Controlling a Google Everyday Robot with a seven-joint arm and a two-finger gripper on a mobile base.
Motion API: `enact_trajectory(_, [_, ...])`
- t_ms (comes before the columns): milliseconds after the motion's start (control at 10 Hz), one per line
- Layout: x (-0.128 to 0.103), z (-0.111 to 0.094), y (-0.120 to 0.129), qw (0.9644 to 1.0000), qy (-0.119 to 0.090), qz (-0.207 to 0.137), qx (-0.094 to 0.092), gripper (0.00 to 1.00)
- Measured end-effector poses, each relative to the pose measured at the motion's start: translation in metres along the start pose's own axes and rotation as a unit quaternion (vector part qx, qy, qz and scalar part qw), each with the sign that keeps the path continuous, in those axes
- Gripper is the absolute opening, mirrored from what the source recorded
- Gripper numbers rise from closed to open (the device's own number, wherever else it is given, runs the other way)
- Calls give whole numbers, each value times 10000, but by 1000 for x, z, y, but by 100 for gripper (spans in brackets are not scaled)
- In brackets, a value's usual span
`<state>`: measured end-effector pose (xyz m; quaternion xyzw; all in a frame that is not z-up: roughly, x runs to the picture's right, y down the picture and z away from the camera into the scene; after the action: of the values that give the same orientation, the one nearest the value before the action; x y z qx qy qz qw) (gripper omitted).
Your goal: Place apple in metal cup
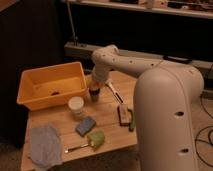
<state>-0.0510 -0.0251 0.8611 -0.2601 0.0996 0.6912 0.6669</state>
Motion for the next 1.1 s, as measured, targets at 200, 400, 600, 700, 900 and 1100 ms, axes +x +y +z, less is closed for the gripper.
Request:
enact_trajectory(200, [1,2,0,10000,29,-14,19,52])
enact_trajectory(400, [2,4,-2,10000,39,-8,33,70])
enact_trajectory(600, [1,5,-2,10000,41,-16,52,80])
enact_trajectory(700, [1,4,-2,10000,33,-19,55,80])
enact_trajectory(900, [0,2,-2,10000,21,-11,50,80])
enact_trajectory(1100, [0,4,-2,10000,35,4,38,80])
